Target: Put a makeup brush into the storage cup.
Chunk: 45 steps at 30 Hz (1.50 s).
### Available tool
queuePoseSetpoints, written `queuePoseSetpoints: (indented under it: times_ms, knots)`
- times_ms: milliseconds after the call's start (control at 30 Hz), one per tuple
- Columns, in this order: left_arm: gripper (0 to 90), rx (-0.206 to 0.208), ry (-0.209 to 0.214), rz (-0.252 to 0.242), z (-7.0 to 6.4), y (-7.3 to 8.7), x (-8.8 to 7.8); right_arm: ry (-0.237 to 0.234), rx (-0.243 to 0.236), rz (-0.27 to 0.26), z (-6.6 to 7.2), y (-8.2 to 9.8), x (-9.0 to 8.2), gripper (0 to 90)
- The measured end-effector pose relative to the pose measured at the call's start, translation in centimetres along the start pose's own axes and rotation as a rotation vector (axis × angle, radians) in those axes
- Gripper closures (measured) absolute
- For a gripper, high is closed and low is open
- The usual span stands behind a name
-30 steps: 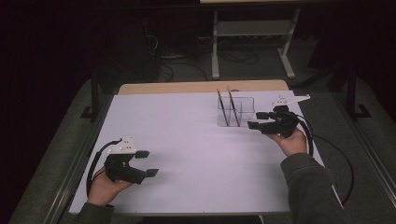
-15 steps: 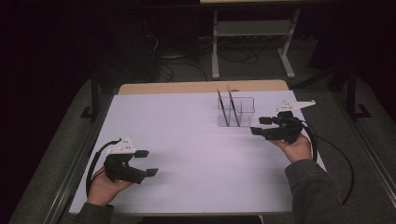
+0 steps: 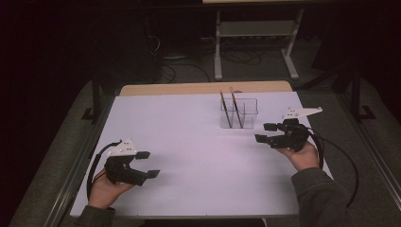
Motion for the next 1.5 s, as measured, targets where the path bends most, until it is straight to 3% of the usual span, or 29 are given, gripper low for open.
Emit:
queuePoseSetpoints:
  times_ms: [1500]
  knots:
    - [23.1,-0.006,-0.060,-0.031,0.1,0.0,-0.4,0.017,0.048,-0.041,1.3,5.8,-2.6,29.3]
Point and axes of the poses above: each handheld gripper's, and its own axes: x roughly forward along the jaws, y roughly out of its underside, z roughly to its left, the point moved 3 cm from there along x, roughly forward along the jaws, and after that the axes turned 3 degrees about -y, right-handed, at the moved point
